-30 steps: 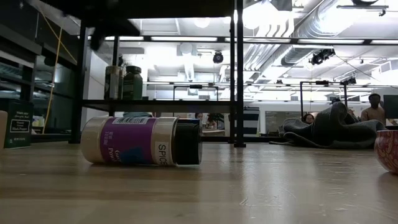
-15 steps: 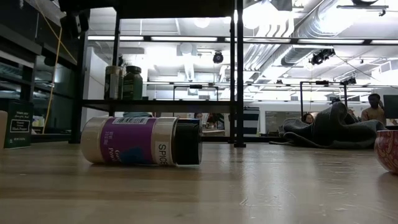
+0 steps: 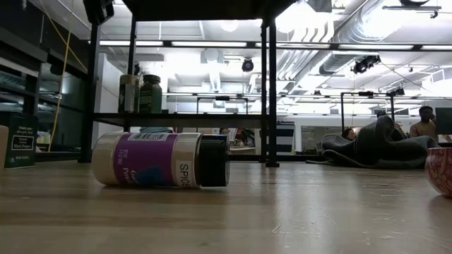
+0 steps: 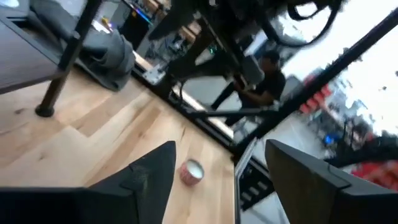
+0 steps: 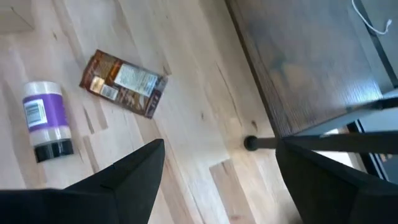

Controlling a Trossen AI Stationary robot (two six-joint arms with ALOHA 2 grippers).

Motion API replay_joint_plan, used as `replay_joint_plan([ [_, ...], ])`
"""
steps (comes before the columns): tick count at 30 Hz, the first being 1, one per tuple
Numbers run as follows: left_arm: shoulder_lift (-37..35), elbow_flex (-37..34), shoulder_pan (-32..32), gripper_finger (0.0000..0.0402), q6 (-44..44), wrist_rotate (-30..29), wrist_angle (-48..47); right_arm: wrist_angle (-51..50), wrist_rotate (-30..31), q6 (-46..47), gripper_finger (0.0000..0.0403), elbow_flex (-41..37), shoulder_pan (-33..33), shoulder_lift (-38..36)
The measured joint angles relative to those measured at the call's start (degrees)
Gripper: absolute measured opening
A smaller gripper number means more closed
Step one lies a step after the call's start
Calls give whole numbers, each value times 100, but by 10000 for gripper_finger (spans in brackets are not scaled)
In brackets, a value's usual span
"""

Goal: Shelf spices
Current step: Put the black seasoning bottle on the shelf

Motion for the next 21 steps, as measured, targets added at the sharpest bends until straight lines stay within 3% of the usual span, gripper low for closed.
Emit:
replay_joint_plan([
  [3, 168, 274, 2, 247, 150, 266, -438, -79, 5, 88, 303, 0, 1, 0],
  [10, 1050, 1224, 95, 248, 1051, 1115, -2574, -1026, 61, 375, 303, 0, 1, 0],
  [18, 2624, 1797, 722, 248, 2729, 2815, -2770, -1228, 146, 556, 303, 0, 153, 0],
  [21, 3221, 1968, 849, 248, 3078, 3192, -2754, -1266, 175, 557, 303, 0, 233, -2],
])
